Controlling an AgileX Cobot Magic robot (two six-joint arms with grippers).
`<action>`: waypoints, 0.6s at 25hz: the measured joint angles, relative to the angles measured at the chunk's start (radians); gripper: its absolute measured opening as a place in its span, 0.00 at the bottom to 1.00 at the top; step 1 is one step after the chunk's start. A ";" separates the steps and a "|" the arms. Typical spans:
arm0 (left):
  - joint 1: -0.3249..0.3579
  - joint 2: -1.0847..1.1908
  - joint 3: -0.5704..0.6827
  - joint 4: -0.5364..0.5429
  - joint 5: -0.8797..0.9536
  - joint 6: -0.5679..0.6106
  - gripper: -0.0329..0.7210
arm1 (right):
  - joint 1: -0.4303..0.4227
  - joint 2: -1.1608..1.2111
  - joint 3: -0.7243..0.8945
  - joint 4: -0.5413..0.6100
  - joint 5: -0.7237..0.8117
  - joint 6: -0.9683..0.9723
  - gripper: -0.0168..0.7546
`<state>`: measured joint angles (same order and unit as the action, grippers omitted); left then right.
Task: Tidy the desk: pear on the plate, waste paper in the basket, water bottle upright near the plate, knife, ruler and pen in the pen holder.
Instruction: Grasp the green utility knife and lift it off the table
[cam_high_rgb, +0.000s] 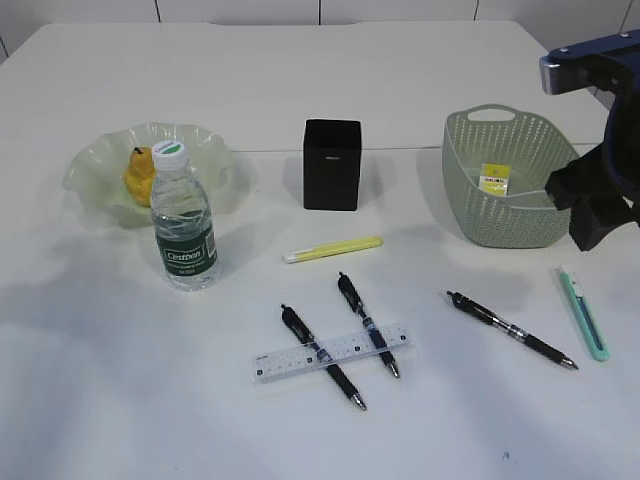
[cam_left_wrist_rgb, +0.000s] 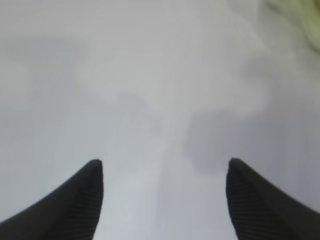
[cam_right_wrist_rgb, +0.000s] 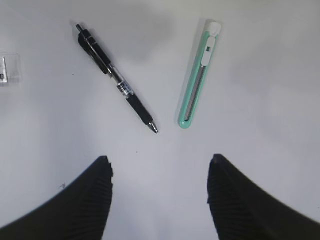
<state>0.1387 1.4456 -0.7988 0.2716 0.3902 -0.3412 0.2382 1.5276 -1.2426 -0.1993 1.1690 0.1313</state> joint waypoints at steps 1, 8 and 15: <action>0.000 -0.009 0.000 -0.020 0.038 0.004 0.76 | 0.000 0.000 0.000 0.000 0.000 0.000 0.61; -0.093 -0.020 -0.018 -0.184 0.301 0.190 0.76 | 0.000 0.000 0.000 0.000 -0.002 0.000 0.61; -0.196 -0.020 -0.108 -0.222 0.562 0.260 0.76 | 0.000 0.000 0.000 -0.002 -0.014 -0.004 0.61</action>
<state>-0.0573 1.4261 -0.9067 0.0496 0.9518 -0.0815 0.2382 1.5276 -1.2426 -0.2016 1.1547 0.1272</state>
